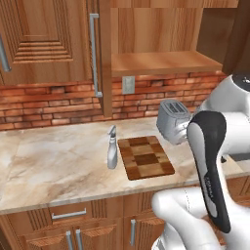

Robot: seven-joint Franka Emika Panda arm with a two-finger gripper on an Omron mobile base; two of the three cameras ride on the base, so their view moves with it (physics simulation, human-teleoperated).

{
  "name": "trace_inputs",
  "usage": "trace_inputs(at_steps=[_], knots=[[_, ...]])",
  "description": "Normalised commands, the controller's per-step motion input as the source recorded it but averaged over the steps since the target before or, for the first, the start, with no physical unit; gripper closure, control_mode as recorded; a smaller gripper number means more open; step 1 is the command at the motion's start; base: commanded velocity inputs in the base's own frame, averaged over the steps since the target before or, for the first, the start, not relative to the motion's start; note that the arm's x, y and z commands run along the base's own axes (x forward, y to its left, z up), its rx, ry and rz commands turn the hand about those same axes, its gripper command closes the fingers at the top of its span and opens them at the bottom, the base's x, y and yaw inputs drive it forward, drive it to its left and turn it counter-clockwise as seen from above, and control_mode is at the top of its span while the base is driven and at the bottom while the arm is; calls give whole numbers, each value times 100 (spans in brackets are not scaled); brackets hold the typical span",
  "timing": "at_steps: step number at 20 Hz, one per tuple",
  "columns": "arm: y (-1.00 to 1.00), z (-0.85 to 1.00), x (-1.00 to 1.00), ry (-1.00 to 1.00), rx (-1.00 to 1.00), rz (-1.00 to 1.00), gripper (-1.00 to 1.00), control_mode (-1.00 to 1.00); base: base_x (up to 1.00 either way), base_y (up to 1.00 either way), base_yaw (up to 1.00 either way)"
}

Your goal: Grab the spray bottle from the cabinet, then place it next to the cutting board for sanitizing. Then grab the dish brush from the countertop next to the sink and place it next to the cutting board.

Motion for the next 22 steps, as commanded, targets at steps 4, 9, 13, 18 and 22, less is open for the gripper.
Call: trace_inputs(at_steps=[4, 9, 13, 18, 22], knots=[[-38, -5, -2, 22, -11, -49, -100, -100, 0, 0, 0], [-50, -4, 0, 20, -8, -32, -100, -100, 0, 0, 0], [-64, -14, 0, 11, -4, -15, -100, -100, 0, 0, 0], [-58, -22, 0, 3, -2, -6, -100, -100, 0, 0, 0], [-38, -22, 3, 0, 0, 0, -100, -100, 0, 0, 0]])
